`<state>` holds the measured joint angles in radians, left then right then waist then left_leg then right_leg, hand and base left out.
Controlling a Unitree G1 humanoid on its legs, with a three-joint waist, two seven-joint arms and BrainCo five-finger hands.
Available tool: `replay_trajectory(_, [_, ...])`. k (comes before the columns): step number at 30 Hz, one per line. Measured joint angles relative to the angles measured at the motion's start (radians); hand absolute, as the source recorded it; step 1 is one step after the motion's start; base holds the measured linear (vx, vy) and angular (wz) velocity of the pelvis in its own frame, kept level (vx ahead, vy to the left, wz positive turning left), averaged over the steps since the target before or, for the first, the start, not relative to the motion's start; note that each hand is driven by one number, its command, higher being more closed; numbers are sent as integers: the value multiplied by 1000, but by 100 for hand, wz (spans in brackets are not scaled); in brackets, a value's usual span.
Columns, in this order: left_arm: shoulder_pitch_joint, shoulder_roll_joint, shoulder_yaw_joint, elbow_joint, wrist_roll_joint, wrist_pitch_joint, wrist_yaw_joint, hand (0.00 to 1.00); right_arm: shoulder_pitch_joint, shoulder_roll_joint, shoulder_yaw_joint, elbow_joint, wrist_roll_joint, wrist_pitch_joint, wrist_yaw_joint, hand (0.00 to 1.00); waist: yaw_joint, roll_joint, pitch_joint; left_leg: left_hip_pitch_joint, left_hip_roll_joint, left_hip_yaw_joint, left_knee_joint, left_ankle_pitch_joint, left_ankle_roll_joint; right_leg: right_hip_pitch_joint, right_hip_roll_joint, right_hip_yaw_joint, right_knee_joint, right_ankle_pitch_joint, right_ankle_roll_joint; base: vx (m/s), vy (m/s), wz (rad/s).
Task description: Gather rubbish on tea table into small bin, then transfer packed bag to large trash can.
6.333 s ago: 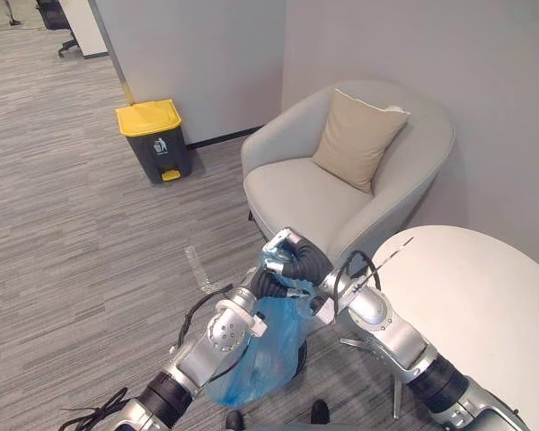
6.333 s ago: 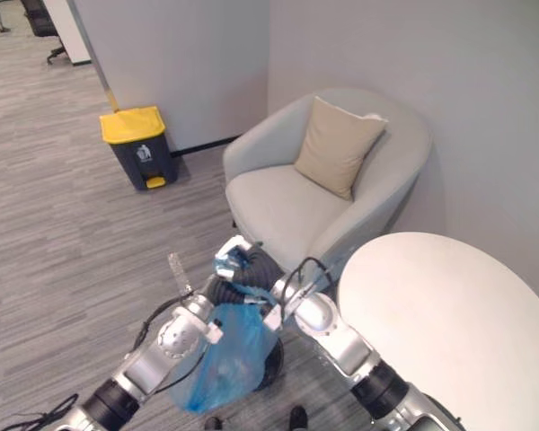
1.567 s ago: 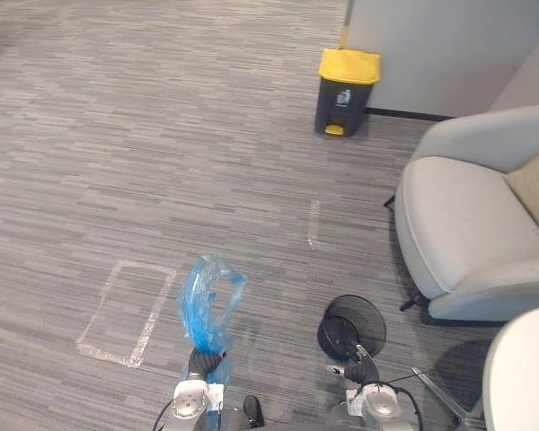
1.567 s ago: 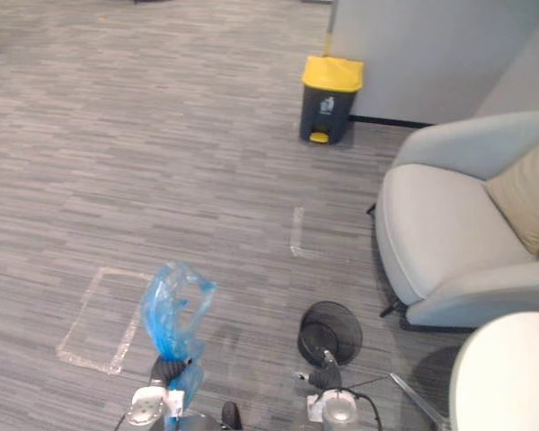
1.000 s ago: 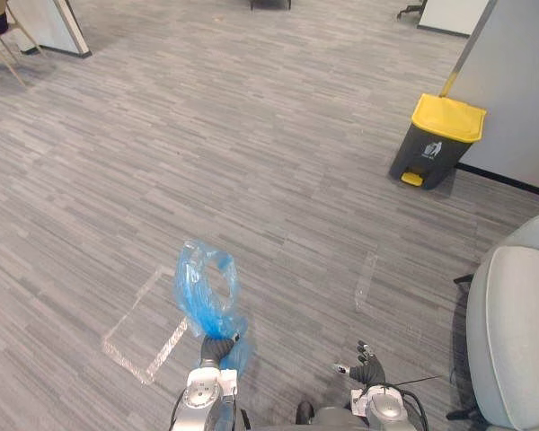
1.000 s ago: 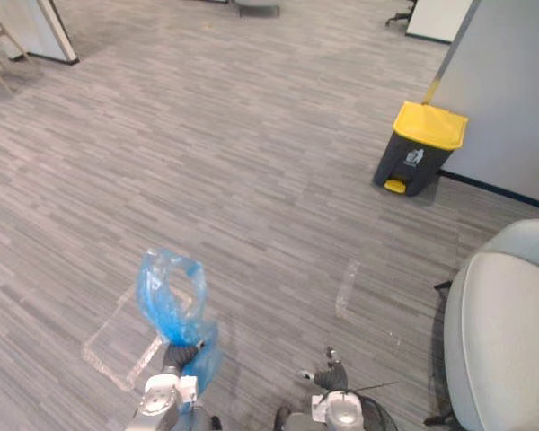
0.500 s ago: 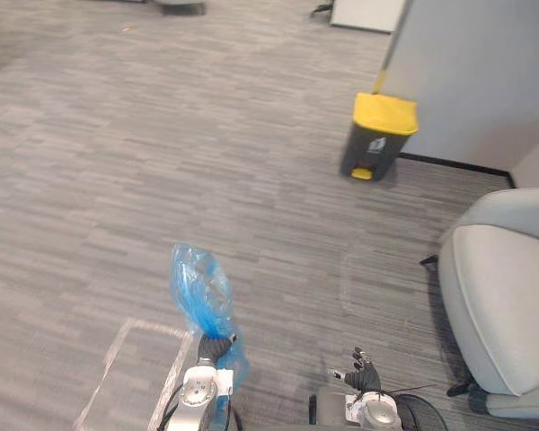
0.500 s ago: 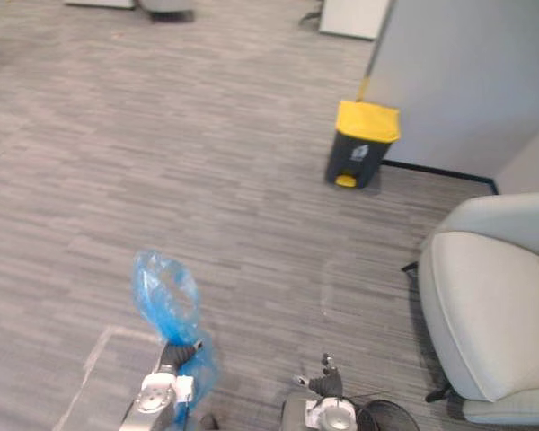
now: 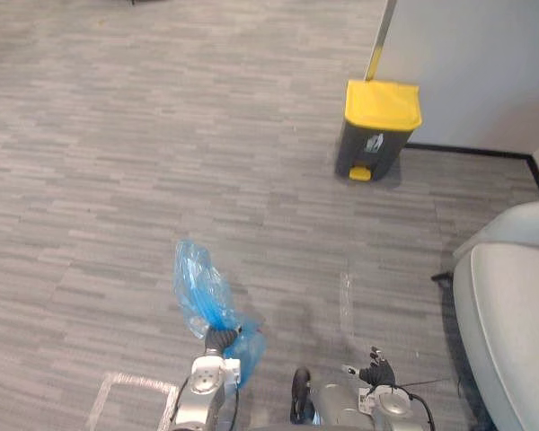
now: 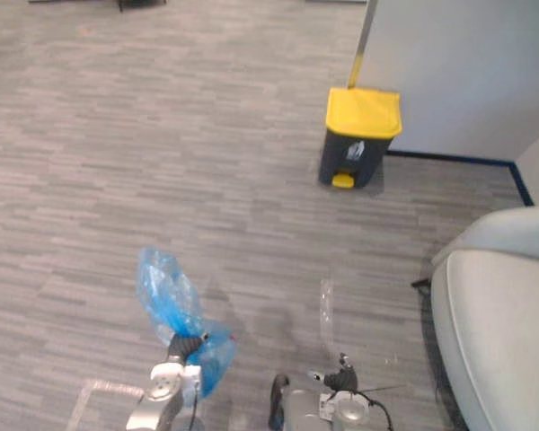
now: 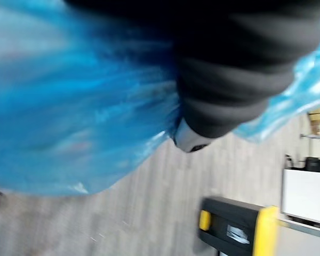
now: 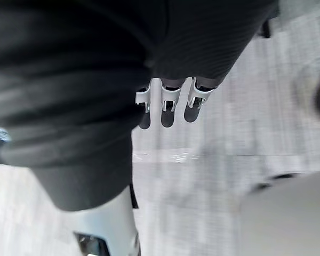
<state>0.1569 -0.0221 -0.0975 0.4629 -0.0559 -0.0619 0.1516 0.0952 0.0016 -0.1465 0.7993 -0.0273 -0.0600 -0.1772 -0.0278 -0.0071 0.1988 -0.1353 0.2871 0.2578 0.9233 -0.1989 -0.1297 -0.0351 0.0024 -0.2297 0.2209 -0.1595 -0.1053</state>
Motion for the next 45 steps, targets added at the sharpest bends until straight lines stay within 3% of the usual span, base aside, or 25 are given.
replay_trajectory(2, [-1,-1,0,-9,-7,0,-1,100,5,5,-1,0,8,1,-1,0,20,-7,-2,-77,-18,40,-146,-29,35,55,7,28,-56,0,6,361,-5,-47])
replay_trajectory(4, [1,-8,3,-10,-6,1,0,100,5,7,-32,3,10,2,-2,0,36,-11,-1,-91,-95,-4,-480,-11,25,103,1,73,-80,-8,37,429,82,-56])
replay_trajectory(6, [-1,-11,2,-1,-5,1,-1,100,4,2,-48,7,10,2,-8,0,35,4,-10,-94,-150,-88,-694,67,27,134,-4,108,-99,-30,70,428,210,-66])
replay_trajectory(7, [0,-12,2,9,-5,3,0,100,9,-5,-47,11,9,2,-10,0,37,6,-14,-93,-156,-109,-703,130,36,146,-5,131,-100,-60,94,496,352,-81])
replay_trajectory(8, [3,-10,2,19,-5,4,1,100,12,-2,-46,11,8,3,-10,0,42,2,-33,-86,-171,-98,-668,166,74,152,-25,161,-63,-107,119,435,309,-72])
replay_trajectory(9, [4,1,2,24,-5,10,1,100,22,9,-43,9,7,4,-11,0,37,-24,-50,-73,-191,-64,-657,131,81,148,-60,172,-12,-134,143,594,326,-86])
replay_trajectory(10, [-1,12,2,23,-5,15,2,100,42,26,-42,7,6,4,-9,0,40,-51,-61,-32,-211,-15,-666,81,85,70,-99,190,169,-148,170,481,235,-72])
replay_trajectory(13, [-2,37,-18,29,-5,22,3,100,35,44,-43,3,5,0,-5,0,28,-59,-52,72,-241,37,-683,37,107,-113,-163,191,607,-66,242,390,211,-53])
replay_trajectory(14, [-8,48,-36,39,-5,24,3,100,34,38,-44,7,5,0,-6,0,14,-54,-50,128,-247,40,-697,16,112,-149,-191,158,720,-63,237,495,208,2])
replay_trajectory(16, [-27,56,-38,42,-5,24,21,100,32,34,-48,10,-6,0,-6,0,9,-50,-48,246,-245,30,-782,8,112,-230,-208,41,767,-89,192,564,119,14])
replay_trajectory(20, [-74,70,-30,106,-5,23,21,100,-20,5,-48,48,-9,-1,0,0,-16,-16,-25,309,-198,13,-805,8,112,-303,-170,-73,544,-109,150,367,-44,18])
replay_trajectory(22, [-75,73,-12,118,-4,23,21,100,-35,1,-47,54,-10,-1,0,0,-28,-13,-17,348,-191,5,-814,8,112,-306,-138,-102,258,-14,129,506,-163,18])
replay_trajectory(23, [-74,85,-9,119,-2,22,20,100,-31,4,-46,64,-10,-2,0,0,-28,-35,-19,373,-212,1,-824,-1,96,-284,-140,-107,102,101,110,529,-197,6])
replay_trajectory(24, [-89,79,0,146,5,22,21,100,-45,-6,-55,85,-2,-9,2,0,-29,-22,-10,409,-204,-15,-830,-30,53,-272,-125,-108,73,202,27,522,-168,-12])
replay_trajectory(25, [-95,68,0,159,16,23,20,100,-77,-22,-61,93,-7,-6,0,0,-27,15,-11,412,-177,-19,-830,-18,30,-278,-101,-121,95,166,13,494,-171,-24])
replay_trajectory(27, [-104,64,-3,160,17,23,19,100,-79,-21,-90,95,-11,-5,0,0,-31,24,-2,412,-162,-29,-770,15,-1,-274,-97,-123,155,88,9,420,-208,-12])
replay_trajectory(29, [-95,51,-6,156,17,23,19,100,-59,-5,-106,87,-4,-3,0,0,-36,22,-1,341,-119,-66,-529,49,-51,-206,-84,-132,149,34,15,419,-254,6])
replay_trajectory(30, [-85,42,-7,155,16,23,18,100,-47,-6,-100,82,-4,0,2,0,-33,19,0,281,-93,-90,-357,102,-84,-155,-72,-121,120,23,14,341,-151,-13])
replay_trajectory(31, [-68,25,-10,149,15,22,11,100,-40,-5,-81,80,-4,2,1,0,-28,21,0,203,-59,-90,-179,86,-91,-99,-49,-110,76,16,9,331,-106,-26])
replay_trajectory(33, [-47,10,-10,123,14,22,-1,100,-36,-1,-75,77,-3,2,1,0,-20,17,1,114,-29,-53,-63,22,-49,-33,-25,-85,19,9,0,318,-86,-39])
replay_trajectory(35, [-39,7,-9,117,14,22,-2,100,-35,1,-80,78,-1,3,1,0,6,9,5,48,-37,-7,-159,-30,0,24,-19,-48,-28,14,8,322,-30,-64])
replay_trajectory(37, [-40,6,-5,115,14,22,-2,100,-39,2,-85,77,0,4,0,0,20,7,7,17,-65,-4,-352,-36,11,60,-21,-7,-52,10,19,324,63,-64])
replay_trajectory(41, [-38,-7,2,116,16,22,-1,100,-27,-13,-85,86,-1,3,0,0,24,20,-1,5,-160,-92,-754,83,22,118,-38,67,-81,-32,82,294,174,-56])
replay_trajectory(42, [-32,-5,3,121,17,23,0,100,-24,-17,-78,92,-1,6,0,0,32,27,-9,17,-170,-108,-753,155,39,128,-39,103,-78,-50,107,346,276,-83])
replay_trajectory(45, [-23,18,3,127,17,25,2,100,-9,4,-51,94,-5,12,1,0,32,-21,-41,43,-221,-30,-712,78,76,104,-115,167,23,-108,173,450,296,-68])
